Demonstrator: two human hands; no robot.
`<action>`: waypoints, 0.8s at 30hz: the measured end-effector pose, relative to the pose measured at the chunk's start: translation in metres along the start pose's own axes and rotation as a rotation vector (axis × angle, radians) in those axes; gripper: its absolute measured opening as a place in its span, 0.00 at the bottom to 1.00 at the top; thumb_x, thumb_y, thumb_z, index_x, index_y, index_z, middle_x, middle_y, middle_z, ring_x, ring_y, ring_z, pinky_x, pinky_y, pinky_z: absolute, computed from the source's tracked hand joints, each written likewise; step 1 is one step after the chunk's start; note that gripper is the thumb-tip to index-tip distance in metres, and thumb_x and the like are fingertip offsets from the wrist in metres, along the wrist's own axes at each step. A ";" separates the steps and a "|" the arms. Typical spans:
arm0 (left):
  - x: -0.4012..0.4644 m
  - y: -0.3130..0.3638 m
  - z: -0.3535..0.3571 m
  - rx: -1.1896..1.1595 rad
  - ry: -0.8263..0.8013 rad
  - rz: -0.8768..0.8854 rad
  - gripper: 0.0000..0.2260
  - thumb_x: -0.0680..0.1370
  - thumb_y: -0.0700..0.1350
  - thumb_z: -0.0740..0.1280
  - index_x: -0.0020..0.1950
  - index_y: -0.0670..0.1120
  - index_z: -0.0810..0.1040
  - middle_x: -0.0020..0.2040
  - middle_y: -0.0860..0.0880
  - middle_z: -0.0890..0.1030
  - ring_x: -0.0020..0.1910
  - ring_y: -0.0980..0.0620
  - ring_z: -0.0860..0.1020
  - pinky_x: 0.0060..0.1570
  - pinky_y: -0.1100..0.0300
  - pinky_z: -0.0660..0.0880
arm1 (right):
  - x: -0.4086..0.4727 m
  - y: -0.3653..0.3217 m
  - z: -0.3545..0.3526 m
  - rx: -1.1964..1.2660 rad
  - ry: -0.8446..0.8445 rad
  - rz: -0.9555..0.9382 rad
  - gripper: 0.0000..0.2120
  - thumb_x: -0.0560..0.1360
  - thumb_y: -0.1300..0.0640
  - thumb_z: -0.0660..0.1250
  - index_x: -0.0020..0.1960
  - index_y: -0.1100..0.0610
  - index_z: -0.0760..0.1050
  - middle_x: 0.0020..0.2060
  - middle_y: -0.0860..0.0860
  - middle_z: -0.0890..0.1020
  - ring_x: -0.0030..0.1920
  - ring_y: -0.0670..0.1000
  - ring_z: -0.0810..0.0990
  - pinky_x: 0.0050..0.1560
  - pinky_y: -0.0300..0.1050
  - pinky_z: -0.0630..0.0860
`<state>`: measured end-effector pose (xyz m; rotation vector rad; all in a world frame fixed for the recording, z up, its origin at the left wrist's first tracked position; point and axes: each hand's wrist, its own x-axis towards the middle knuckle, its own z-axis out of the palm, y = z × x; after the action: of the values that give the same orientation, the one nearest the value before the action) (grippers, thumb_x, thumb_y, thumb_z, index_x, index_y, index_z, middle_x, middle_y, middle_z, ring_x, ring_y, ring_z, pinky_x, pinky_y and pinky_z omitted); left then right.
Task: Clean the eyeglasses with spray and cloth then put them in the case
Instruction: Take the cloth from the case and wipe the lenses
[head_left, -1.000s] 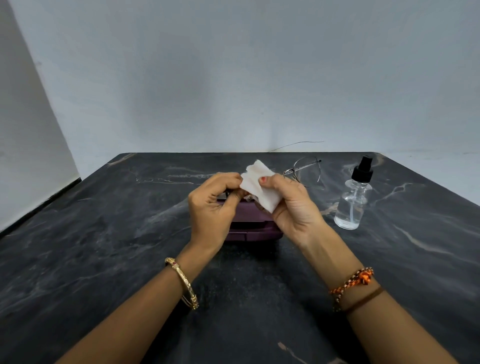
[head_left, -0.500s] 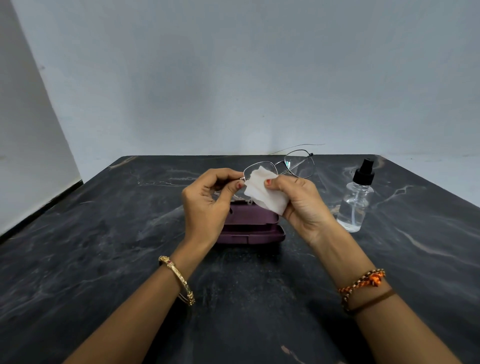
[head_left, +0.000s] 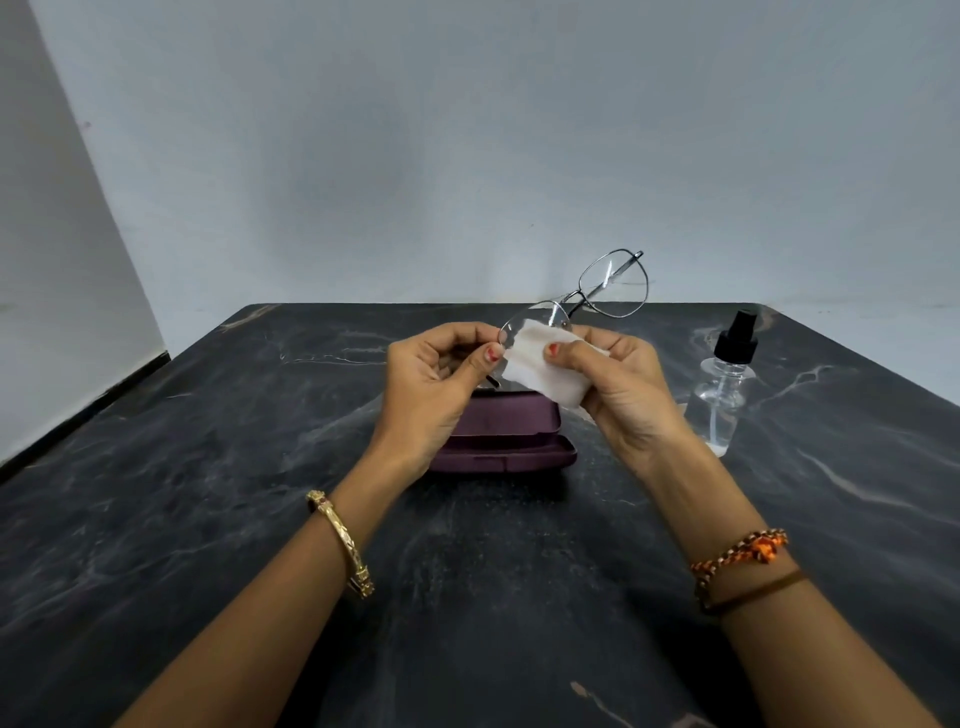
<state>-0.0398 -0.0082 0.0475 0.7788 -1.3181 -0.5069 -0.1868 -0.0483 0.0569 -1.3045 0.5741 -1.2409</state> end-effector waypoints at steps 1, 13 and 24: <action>0.000 0.002 0.001 -0.004 0.000 0.015 0.10 0.70 0.33 0.67 0.40 0.48 0.79 0.34 0.61 0.83 0.37 0.63 0.79 0.39 0.73 0.75 | 0.000 0.000 0.001 0.020 -0.002 -0.012 0.10 0.69 0.68 0.66 0.34 0.58 0.81 0.29 0.48 0.84 0.32 0.44 0.81 0.34 0.36 0.78; -0.002 0.007 0.002 -0.001 0.010 0.075 0.08 0.72 0.37 0.66 0.41 0.51 0.78 0.36 0.58 0.82 0.40 0.60 0.78 0.44 0.70 0.76 | -0.002 -0.003 0.000 0.195 -0.019 -0.048 0.11 0.64 0.61 0.68 0.23 0.56 0.79 0.33 0.48 0.85 0.36 0.46 0.83 0.36 0.42 0.82; 0.004 0.001 -0.008 -0.134 0.194 -0.012 0.06 0.73 0.35 0.63 0.42 0.45 0.77 0.32 0.57 0.82 0.36 0.61 0.78 0.41 0.71 0.75 | 0.007 0.008 -0.024 0.009 0.582 0.069 0.06 0.71 0.61 0.66 0.36 0.54 0.74 0.33 0.48 0.79 0.35 0.45 0.77 0.32 0.39 0.73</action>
<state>-0.0316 -0.0086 0.0505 0.7067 -1.0893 -0.5112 -0.2027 -0.0661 0.0455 -0.8958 1.0122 -1.5672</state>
